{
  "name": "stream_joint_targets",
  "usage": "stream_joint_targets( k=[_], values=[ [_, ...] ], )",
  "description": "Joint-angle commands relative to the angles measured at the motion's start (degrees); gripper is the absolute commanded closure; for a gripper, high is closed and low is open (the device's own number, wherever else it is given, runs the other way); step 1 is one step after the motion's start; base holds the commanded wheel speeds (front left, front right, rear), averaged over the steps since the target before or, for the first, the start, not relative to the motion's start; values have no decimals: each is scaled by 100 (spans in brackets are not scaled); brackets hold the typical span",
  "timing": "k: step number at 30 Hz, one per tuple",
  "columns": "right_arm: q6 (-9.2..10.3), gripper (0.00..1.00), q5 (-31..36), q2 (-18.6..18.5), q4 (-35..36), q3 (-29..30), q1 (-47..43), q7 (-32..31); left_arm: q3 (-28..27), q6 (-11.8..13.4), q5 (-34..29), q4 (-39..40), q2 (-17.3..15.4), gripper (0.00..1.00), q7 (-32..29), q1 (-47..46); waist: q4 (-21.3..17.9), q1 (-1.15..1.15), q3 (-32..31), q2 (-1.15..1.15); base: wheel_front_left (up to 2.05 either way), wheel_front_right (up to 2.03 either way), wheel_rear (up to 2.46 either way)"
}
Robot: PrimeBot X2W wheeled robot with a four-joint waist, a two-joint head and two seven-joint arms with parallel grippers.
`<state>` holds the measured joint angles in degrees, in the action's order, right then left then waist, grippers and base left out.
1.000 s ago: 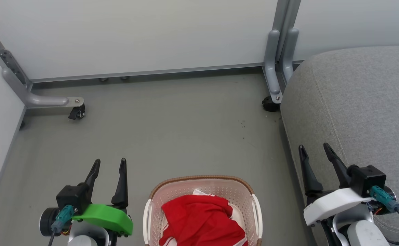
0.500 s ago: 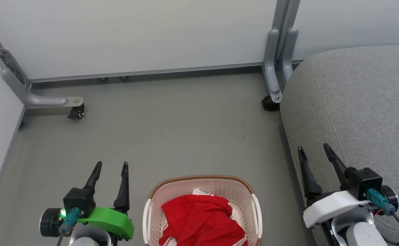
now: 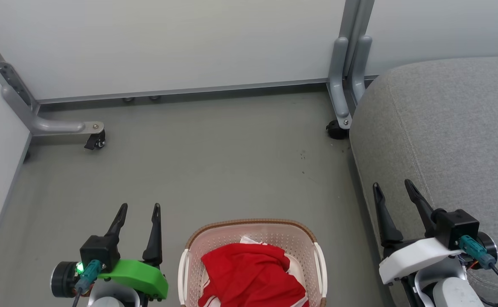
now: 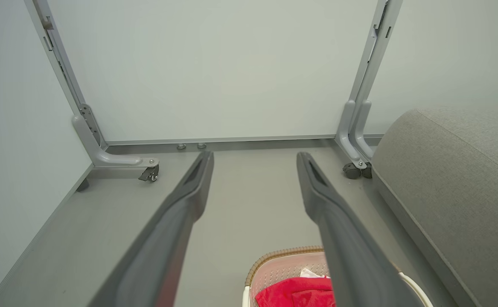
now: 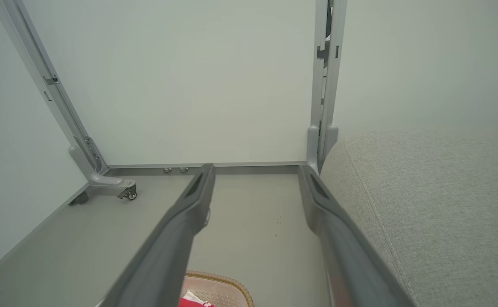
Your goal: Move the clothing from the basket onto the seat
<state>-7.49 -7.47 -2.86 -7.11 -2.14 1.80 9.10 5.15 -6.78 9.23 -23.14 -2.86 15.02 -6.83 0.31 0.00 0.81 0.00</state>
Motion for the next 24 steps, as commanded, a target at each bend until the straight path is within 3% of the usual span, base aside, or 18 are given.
stream_joint_targets(
  k=[1,9,24],
  values=[
    [0,0,-24,-9,7,10,-5,-2,2,37,-10,23,-8,0,23,-132,1,0,14,0,0,0,0],
    [0,0,7,-11,203,-79,274,-31,657,56,76,-284,-10,0,21,-517,-83,0,414,0,0,0,0],
    [0,0,-84,-58,664,-334,1319,0,3015,452,1117,-1947,-18,0,10,-2125,-584,0,2180,0,0,0,0]
  ],
)
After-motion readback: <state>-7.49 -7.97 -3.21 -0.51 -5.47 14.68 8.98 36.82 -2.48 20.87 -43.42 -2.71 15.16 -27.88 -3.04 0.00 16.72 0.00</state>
